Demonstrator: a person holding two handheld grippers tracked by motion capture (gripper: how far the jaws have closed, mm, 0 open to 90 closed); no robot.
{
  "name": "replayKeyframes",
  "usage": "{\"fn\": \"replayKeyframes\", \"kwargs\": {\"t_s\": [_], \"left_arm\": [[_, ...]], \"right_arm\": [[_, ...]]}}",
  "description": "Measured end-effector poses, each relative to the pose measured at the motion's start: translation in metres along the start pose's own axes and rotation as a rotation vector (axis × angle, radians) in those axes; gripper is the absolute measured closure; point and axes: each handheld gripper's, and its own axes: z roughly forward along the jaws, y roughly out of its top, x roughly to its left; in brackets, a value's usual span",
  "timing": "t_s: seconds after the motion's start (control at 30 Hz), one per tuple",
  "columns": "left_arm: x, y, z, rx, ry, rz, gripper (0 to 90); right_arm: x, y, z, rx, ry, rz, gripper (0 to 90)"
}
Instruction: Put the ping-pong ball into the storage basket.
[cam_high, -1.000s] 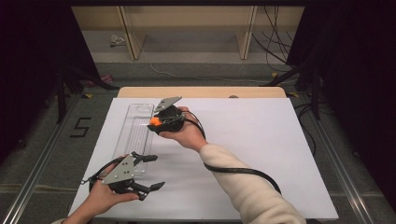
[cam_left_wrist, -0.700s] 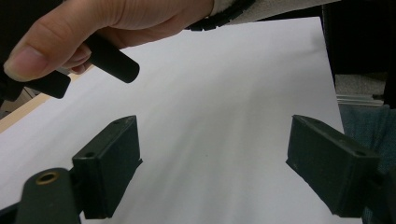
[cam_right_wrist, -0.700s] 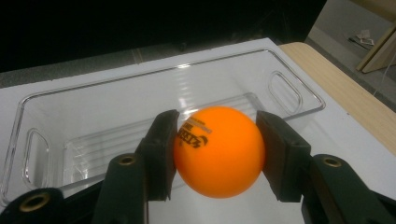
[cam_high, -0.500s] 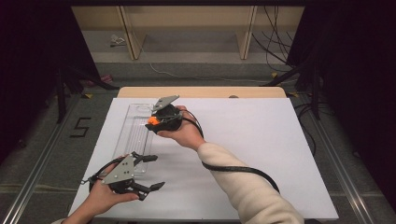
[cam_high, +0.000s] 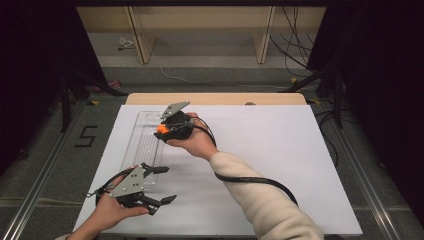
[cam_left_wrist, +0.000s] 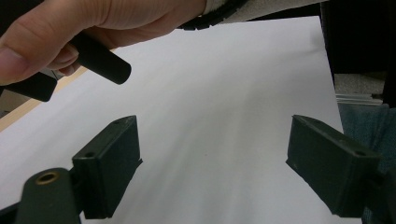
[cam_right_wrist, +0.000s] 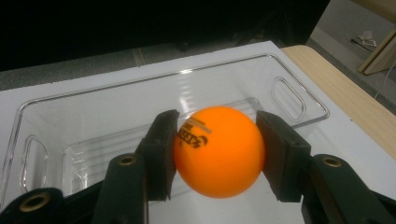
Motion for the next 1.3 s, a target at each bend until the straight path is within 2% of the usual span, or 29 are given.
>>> {"fn": "replayKeyframes", "kwargs": {"t_s": [1.3], "left_arm": [[0.000,0.000,0.000,0.003,-0.002,0.004,17.0]], "right_arm": [[0.002,0.010,0.011,0.001,0.014,-0.006,51.4]]}}
